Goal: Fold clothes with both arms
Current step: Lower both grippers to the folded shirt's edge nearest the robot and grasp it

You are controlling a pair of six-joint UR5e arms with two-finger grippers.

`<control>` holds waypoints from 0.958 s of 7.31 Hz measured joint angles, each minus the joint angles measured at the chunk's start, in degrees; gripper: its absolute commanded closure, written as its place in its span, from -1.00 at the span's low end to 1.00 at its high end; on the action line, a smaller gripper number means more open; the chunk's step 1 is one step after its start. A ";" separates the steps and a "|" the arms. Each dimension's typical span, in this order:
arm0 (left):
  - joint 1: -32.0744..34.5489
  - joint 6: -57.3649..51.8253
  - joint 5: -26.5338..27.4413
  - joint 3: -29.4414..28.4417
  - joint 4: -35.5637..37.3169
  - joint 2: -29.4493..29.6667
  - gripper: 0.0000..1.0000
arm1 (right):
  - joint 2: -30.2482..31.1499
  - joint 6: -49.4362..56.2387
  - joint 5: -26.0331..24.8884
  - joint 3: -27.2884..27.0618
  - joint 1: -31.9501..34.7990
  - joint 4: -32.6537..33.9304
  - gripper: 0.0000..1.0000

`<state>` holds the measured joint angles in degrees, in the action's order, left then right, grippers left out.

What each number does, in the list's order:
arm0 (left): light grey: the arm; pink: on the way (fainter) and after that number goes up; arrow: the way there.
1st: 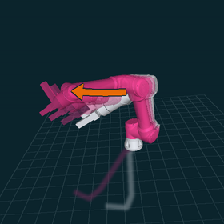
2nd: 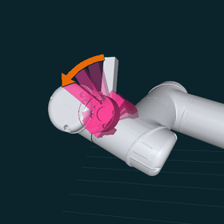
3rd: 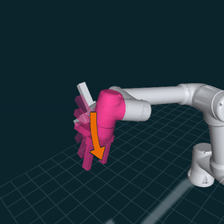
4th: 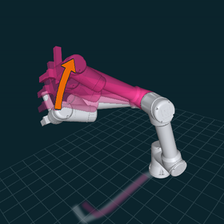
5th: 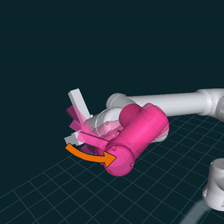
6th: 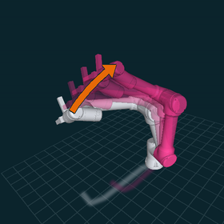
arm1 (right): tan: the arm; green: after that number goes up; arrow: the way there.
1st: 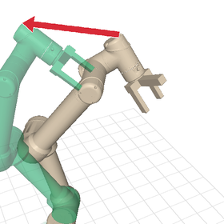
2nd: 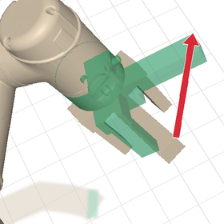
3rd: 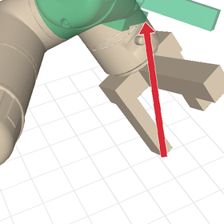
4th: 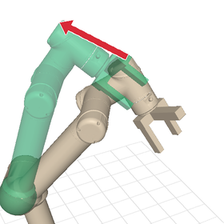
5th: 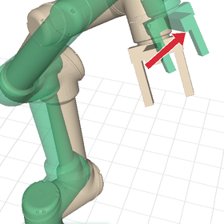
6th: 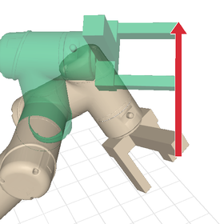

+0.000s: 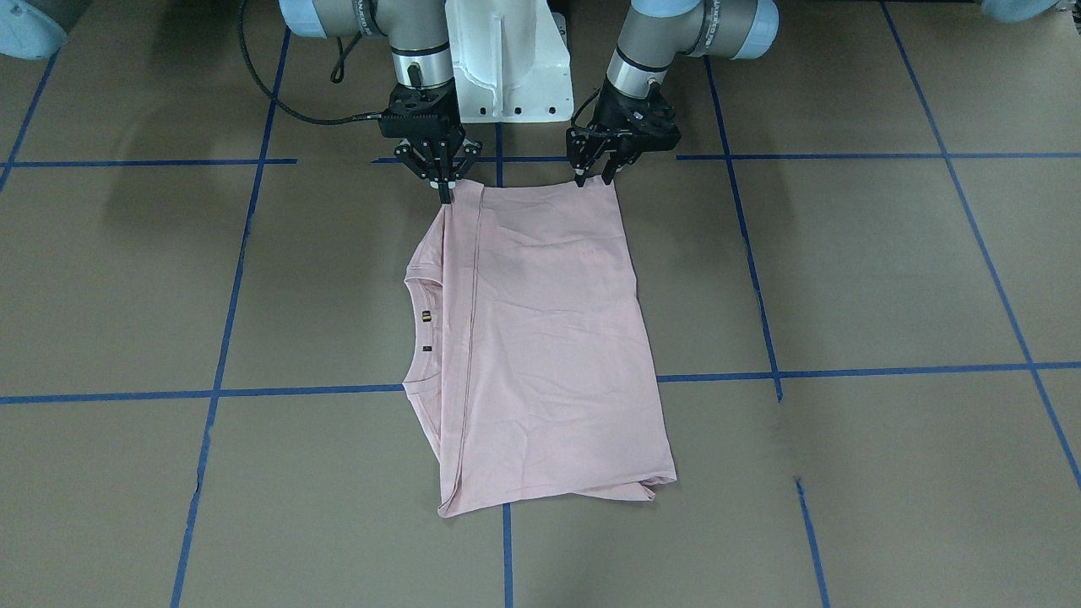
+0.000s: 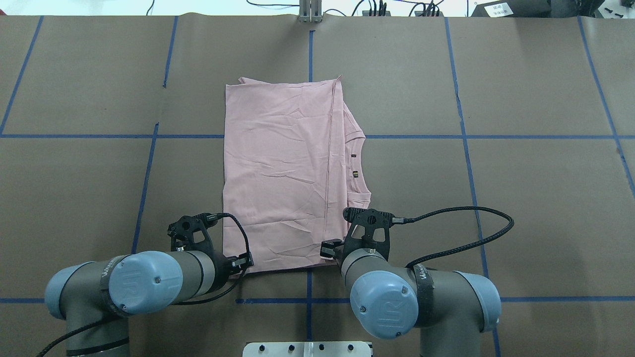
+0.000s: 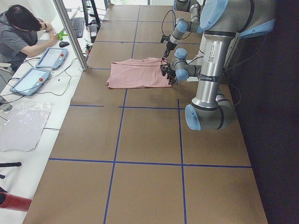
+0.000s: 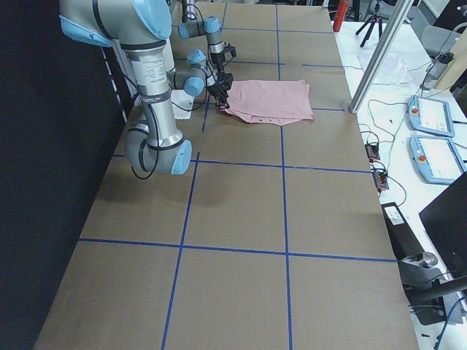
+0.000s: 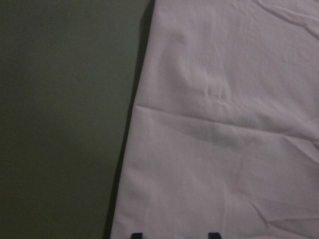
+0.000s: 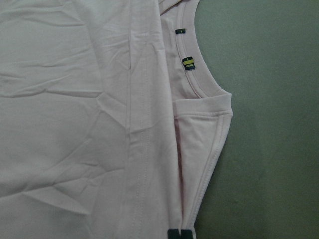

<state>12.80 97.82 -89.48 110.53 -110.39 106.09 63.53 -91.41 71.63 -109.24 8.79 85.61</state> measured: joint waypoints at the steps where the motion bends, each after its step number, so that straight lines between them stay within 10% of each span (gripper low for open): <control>1: -0.01 -0.16 0.03 -0.07 0.00 -0.13 -0.16 | -0.02 0.00 0.00 0.00 0.00 0.00 1.00; 7: 0.06 -1.49 -0.02 0.06 0.07 -1.63 -0.14 | 0.05 0.00 -0.09 -0.01 0.00 0.00 1.00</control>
<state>12.86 96.34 -89.49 110.59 -110.32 104.47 63.58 -91.41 71.54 -109.25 8.79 85.61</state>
